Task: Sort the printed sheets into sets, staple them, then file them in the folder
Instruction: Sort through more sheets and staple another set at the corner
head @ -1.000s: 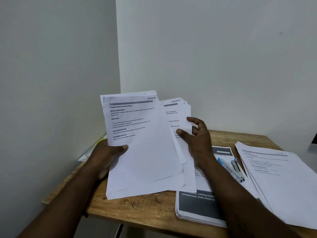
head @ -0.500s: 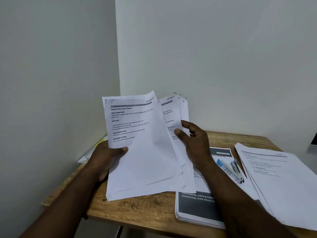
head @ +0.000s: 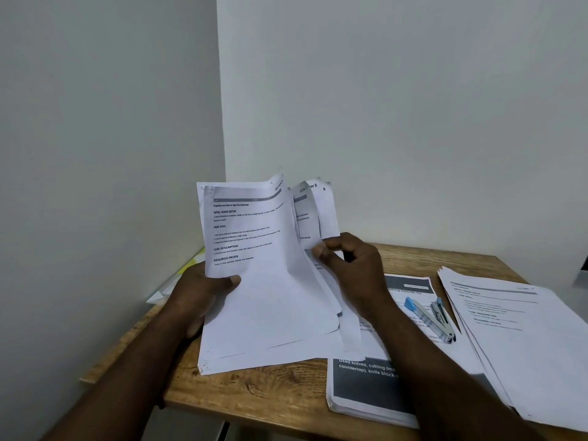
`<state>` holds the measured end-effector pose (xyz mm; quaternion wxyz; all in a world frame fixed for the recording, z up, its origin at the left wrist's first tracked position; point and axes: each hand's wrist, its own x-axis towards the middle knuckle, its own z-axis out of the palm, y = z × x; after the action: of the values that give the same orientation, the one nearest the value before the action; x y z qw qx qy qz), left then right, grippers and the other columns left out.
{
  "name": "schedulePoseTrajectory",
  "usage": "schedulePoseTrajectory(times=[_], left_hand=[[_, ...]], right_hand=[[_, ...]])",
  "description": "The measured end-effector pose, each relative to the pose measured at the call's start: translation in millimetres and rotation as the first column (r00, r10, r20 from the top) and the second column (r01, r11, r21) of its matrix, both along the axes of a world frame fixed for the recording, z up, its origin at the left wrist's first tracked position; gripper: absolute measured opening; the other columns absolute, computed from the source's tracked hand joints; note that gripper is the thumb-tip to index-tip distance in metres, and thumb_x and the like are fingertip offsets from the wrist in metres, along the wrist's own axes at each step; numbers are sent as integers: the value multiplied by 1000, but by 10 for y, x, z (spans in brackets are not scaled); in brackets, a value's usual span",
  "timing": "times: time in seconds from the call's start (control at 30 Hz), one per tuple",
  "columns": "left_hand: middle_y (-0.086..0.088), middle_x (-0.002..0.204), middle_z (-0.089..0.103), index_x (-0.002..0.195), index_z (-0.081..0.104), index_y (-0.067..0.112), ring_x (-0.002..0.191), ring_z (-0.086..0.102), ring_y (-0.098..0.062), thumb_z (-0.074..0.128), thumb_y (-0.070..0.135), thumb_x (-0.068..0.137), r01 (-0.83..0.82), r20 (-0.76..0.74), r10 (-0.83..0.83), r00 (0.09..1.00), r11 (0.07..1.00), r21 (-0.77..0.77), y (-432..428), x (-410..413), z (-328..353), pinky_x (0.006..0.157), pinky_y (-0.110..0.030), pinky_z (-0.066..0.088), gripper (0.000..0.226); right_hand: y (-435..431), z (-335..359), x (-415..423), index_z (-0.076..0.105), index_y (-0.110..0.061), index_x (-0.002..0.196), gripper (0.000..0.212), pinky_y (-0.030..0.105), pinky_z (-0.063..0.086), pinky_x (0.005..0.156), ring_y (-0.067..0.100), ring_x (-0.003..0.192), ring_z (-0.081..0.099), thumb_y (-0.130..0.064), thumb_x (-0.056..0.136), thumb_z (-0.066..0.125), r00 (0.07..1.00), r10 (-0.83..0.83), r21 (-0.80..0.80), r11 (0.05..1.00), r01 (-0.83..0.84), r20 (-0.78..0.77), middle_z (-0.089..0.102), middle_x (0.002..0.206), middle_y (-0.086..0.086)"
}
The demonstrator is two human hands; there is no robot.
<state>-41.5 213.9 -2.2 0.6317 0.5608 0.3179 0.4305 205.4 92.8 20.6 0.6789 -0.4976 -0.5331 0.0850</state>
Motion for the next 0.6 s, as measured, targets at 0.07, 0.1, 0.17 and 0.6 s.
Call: schedulePoseTrajectory(times=[0.07, 0.1, 0.17, 0.6], left_hand=[[-16, 113, 78, 120, 72, 3, 103, 76, -39, 66, -12, 89, -11, -4, 11, 1000, 1000, 0, 5, -4, -6, 95, -49, 57, 35], [-15, 114, 78, 120, 72, 4, 104, 76, -39, 66, -12, 89, -15, -8, 15, 1000, 1000, 1, 9, -4, -8, 96, -50, 57, 35], [-15, 114, 78, 121, 71, 4, 104, 75, -39, 66, -12, 90, -17, -11, 17, 1000, 1000, 2, 21, -3, -17, 97, -51, 57, 35], [-16, 116, 78, 121, 71, 4, 106, 75, -39, 65, -13, 90, -27, -2, 27, 1000, 1000, 7, 37, 11, -34, 100, -52, 56, 36]], right_hand=[[-6, -1, -25, 81, -25, 89, 8, 36, 50, 77, 13, 81, 64, -18, 88, 85, 1000, -5, -1, 1000, 5, 16, 76, 88, -11], [-17, 7, -41, 81, -26, 89, 6, 32, 51, 76, 11, 80, 65, -20, 90, 82, 1000, 8, 5, 1000, -8, 6, 77, 88, -12], [-29, 26, -70, 80, -27, 92, 12, 24, 52, 77, 5, 81, 67, -18, 96, 74, 999, 42, 14, 999, -41, -23, 77, 86, -16], [-64, 98, -49, 63, -19, 120, 33, 19, 36, 59, 8, 53, 33, -13, 92, 81, 990, -61, -18, 998, 59, -131, 39, 49, -15]])
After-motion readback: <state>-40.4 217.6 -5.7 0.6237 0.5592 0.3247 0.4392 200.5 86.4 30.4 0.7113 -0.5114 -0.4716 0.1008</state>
